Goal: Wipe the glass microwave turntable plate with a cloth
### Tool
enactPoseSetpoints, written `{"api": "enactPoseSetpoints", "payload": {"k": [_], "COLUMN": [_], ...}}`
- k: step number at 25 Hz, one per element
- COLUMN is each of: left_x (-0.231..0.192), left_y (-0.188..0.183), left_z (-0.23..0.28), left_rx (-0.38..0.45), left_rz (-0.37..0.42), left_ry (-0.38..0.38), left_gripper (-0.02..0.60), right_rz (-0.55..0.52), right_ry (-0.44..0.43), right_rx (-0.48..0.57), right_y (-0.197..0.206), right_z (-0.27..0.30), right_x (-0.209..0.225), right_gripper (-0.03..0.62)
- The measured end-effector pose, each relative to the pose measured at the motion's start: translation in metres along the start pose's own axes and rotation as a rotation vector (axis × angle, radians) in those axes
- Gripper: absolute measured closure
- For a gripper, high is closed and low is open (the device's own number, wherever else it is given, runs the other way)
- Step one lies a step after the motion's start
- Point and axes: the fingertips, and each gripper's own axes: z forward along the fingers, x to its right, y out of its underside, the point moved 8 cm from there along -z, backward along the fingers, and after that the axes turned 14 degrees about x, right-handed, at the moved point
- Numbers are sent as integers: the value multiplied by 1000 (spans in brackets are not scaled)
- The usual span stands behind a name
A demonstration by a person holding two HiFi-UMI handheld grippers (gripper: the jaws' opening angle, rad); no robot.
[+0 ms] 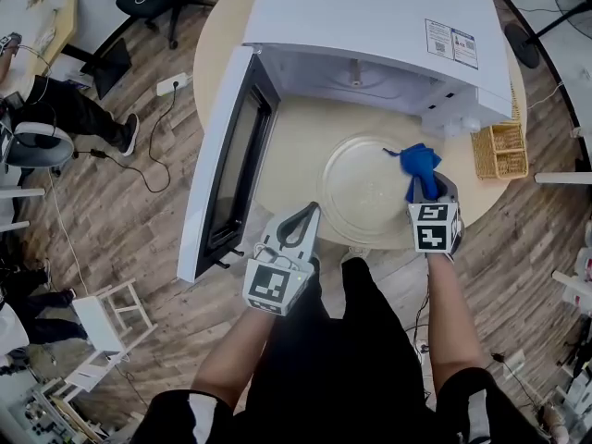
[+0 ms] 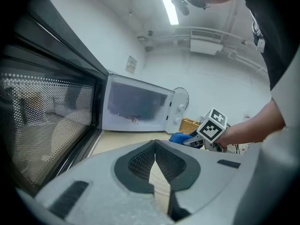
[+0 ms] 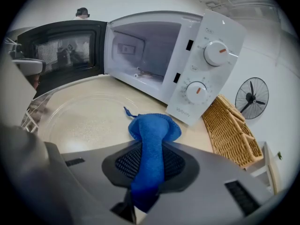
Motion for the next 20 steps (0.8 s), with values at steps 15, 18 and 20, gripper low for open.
{"api": "enactPoseSetpoints", "payload": {"k": [15, 18, 20], "left_x": [-4, -4, -3], "left_y": [-2, -5, -6], "left_z": [-11, -16, -18], "left_rx": [-2, 0, 1], "left_rz": [-1, -1, -14], "left_ry": [-44, -45, -50], "left_gripper": [575, 575, 575], "right_rz": [102, 38, -14], "right_ry": [-246, -302, -329], "right_rx": [192, 180, 176], "right_y": [-37, -37, -37], "right_z": [-38, -44, -45], "right_x": [-84, -116, -133], "right_gripper": [516, 516, 516]}}
